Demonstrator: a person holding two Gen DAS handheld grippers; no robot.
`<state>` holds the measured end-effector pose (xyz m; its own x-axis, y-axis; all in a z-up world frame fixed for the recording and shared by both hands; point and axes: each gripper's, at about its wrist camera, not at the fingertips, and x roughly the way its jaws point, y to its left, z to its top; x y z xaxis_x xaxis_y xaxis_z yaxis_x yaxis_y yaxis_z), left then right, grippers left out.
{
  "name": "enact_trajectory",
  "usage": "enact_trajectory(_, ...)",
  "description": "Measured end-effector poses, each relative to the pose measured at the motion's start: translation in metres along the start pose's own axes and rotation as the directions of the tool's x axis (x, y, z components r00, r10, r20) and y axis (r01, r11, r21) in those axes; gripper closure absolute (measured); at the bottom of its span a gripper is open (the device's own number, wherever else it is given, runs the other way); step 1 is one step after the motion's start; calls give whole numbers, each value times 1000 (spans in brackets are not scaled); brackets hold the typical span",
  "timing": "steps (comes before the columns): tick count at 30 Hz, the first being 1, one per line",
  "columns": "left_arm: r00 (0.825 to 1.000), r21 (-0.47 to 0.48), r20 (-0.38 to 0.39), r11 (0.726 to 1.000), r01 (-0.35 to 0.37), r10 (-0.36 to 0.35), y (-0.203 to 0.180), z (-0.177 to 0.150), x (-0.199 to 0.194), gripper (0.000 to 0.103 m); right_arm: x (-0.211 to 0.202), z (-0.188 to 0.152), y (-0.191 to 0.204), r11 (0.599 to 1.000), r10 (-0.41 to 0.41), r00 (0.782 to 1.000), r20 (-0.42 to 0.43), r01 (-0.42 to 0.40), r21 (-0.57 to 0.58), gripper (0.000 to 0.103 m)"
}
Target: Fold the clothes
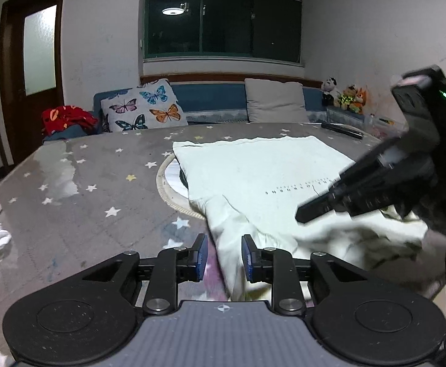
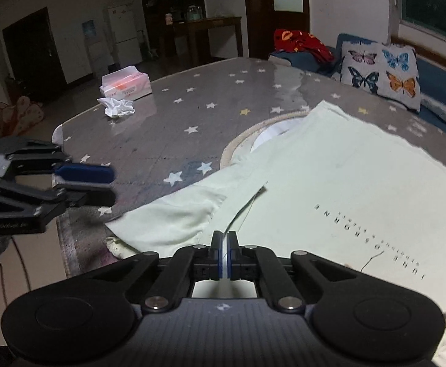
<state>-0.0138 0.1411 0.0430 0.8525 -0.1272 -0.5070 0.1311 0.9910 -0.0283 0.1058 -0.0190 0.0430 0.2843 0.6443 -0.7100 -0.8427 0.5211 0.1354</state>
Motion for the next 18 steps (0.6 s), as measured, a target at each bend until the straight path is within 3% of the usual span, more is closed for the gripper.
enact_trajectory(4, 1000, 13, -24, 1000, 15, -15, -5, -2, 17, 80, 12, -5, 0, 999, 39, 999, -20, -38, 29, 90)
enact_trajectory(6, 999, 24, -45, 999, 26, -25, -7, -6, 23, 80, 18, -7, 2, 998, 50, 998, -29, -50, 31, 74)
enact_trajectory(7, 998, 28, -55, 999, 29, -28, -9, -8, 25, 80, 21, -8, 3, 998, 56, 998, -33, -55, 32, 72)
enact_trajectory(9, 997, 35, -73, 999, 33, -31, -11, -12, 29, 80, 26, -10, 5, 998, 58, 997, -41, -57, 26, 78)
enact_trajectory(11, 996, 37, -81, 999, 36, -33, -12, -15, 29, 80, 24, -10, 9, 999, 53, 998, -36, -53, 0, 96)
enact_trajectory(18, 999, 35, -26, 999, 29, -28, -11, -5, 17, 80, 4, -4, 11, 999, 2, 1000, 0, -2, -39, 98)
